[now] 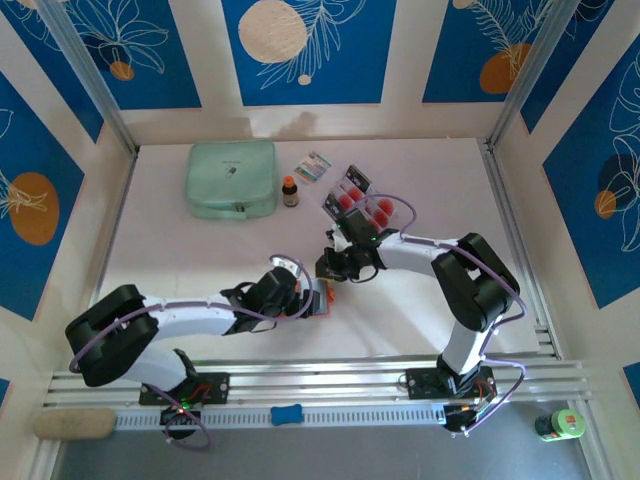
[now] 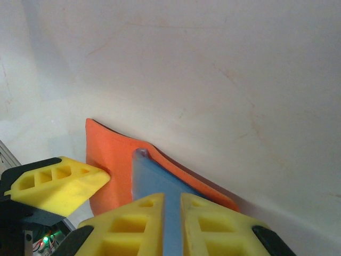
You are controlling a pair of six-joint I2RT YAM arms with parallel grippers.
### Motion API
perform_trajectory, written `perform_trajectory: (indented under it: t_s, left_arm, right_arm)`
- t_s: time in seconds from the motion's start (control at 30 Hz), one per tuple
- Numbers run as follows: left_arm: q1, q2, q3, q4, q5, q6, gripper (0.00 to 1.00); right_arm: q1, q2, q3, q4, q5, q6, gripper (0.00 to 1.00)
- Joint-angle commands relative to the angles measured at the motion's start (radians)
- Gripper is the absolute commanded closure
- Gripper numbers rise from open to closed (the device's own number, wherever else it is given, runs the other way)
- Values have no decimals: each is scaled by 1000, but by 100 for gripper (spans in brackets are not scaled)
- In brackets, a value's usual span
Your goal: Put the credit cards into the card holder
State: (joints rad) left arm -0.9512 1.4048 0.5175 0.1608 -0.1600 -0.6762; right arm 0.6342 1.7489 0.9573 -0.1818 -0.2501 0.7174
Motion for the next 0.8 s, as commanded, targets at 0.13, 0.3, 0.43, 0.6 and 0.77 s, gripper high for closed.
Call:
perform_trajectory:
  t_s: [0.13, 0.3, 0.43, 0.6, 0.77]
  left_arm:
    - [6, 15, -17, 11, -33, 7, 14]
    - [6, 21, 0, -64, -91, -42, 14]
    - [5, 45, 6, -86, -102, -60, 13]
    - [5, 57, 0, -77, -107, -71, 12]
    - [5, 62, -7, -81, -121, -77, 11]
  right_arm:
    - [10, 21, 4, -30, 8, -8, 86]
    - [15, 36, -15, -22, 10, -3, 87]
    - [19, 66, -15, -10, 3, 4, 87]
    - [30, 95, 2, 0, -8, 10, 88]
    - [36, 114, 18, 24, -35, 31, 88]
